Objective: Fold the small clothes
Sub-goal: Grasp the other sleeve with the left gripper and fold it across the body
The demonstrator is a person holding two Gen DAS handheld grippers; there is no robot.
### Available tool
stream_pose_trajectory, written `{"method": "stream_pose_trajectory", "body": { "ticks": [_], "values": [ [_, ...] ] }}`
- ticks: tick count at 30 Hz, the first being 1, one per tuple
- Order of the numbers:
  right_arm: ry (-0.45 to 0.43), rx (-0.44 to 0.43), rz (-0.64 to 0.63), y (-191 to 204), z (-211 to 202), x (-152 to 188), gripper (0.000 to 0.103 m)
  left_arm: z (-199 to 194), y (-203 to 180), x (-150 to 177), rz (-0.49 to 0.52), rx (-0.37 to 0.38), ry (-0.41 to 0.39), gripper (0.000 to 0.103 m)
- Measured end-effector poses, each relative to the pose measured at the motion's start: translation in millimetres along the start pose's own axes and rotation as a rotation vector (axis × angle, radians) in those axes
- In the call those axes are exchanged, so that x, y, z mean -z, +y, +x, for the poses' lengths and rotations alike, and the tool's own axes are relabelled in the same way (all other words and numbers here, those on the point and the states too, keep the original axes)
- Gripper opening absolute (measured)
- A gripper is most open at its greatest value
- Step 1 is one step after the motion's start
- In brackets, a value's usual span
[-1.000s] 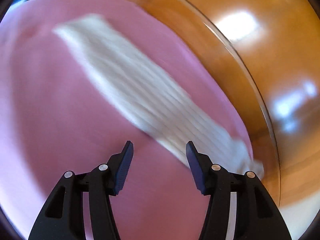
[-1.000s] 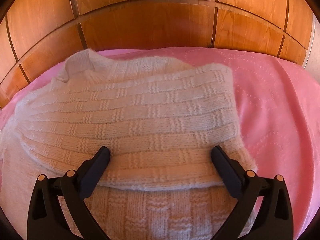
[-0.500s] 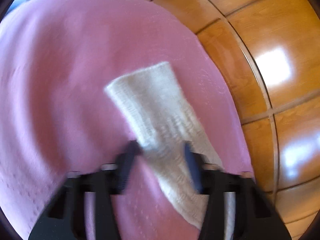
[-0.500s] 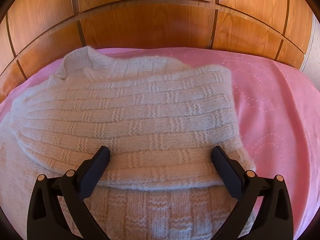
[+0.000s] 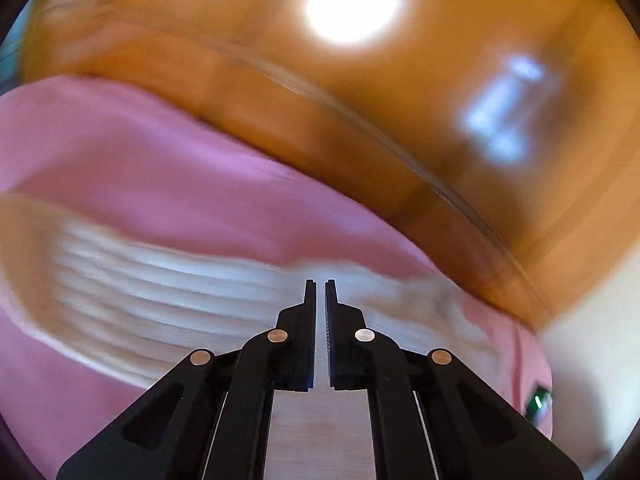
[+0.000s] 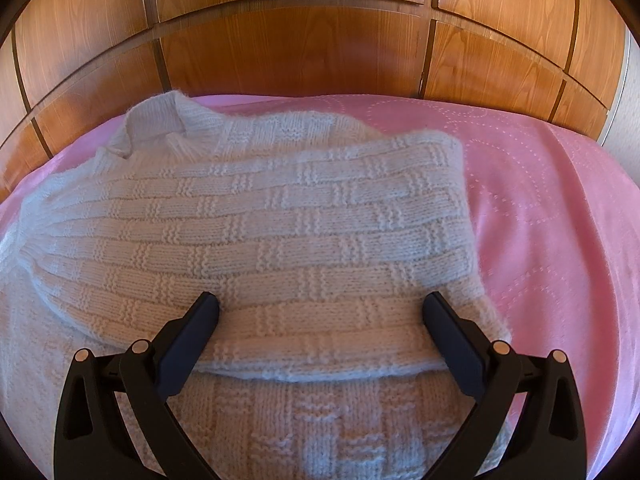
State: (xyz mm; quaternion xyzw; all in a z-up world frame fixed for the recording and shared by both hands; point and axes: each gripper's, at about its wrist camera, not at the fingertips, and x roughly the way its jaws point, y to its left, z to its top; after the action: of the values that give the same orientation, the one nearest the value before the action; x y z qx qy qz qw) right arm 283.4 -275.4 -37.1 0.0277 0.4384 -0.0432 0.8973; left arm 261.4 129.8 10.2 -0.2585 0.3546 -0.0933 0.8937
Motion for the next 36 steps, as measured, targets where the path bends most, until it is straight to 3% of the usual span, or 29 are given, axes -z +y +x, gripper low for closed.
{"method": "stream_pose_trajectory", "body": {
  "ticks": [3,5,7,9,12,14,17,19,23,26,27,29,30,31,33,36],
  "values": [
    [0.003,-0.006,0.008,15,1,0,0.101,28,-50,29,0.064,0.067,0.092,0.003],
    [0.000,-0.013,0.011,13,2,-1,0.101,37,-62,48,0.063,0.085,0.133,0.006],
    [-0.002,-0.023,0.020,8,6,-2,0.101,37,-54,60,0.045,0.039,0.143,0.038],
    [-0.004,-0.033,0.027,5,7,-3,0.101,24,-23,64,-0.024,0.026,0.121,0.047],
    [-0.007,-0.037,0.031,4,8,-4,0.101,-6,37,61,-0.153,-0.059,0.073,0.048],
    [-0.007,-0.035,0.031,4,8,-4,0.101,-43,93,59,-0.298,-0.149,-0.006,0.048],
    [-0.008,-0.032,0.031,3,9,-4,0.101,-95,151,52,-0.454,-0.294,-0.162,0.061],
    [-0.008,-0.028,0.030,6,8,-2,0.101,-119,185,45,-0.525,-0.339,-0.209,0.068],
    [-0.009,-0.016,0.026,9,8,2,0.101,-132,240,25,-0.681,-0.296,-0.223,0.068],
    [-0.011,-0.003,0.020,13,6,4,0.101,-119,253,5,-0.682,-0.309,-0.213,0.068],
    [-0.012,0.000,0.019,14,6,4,0.101,-114,257,-1,-0.692,-0.345,-0.207,0.068],
    [-0.012,0.001,0.020,16,6,5,0.101,-107,265,-8,-0.684,-0.363,-0.205,0.039],
    [-0.012,0.001,0.020,16,6,5,0.101,-101,265,-11,-0.665,-0.390,-0.189,0.019],
    [-0.012,0.002,0.019,17,6,5,0.101,-99,260,-16,-0.642,-0.409,-0.190,0.007],
    [-0.011,0.002,0.019,16,6,5,0.101,-94,241,-24,-0.573,-0.394,-0.195,0.007],
    [-0.012,0.001,0.022,17,5,5,0.101,-79,180,-35,-0.396,-0.317,-0.183,0.007]
  ]
}}
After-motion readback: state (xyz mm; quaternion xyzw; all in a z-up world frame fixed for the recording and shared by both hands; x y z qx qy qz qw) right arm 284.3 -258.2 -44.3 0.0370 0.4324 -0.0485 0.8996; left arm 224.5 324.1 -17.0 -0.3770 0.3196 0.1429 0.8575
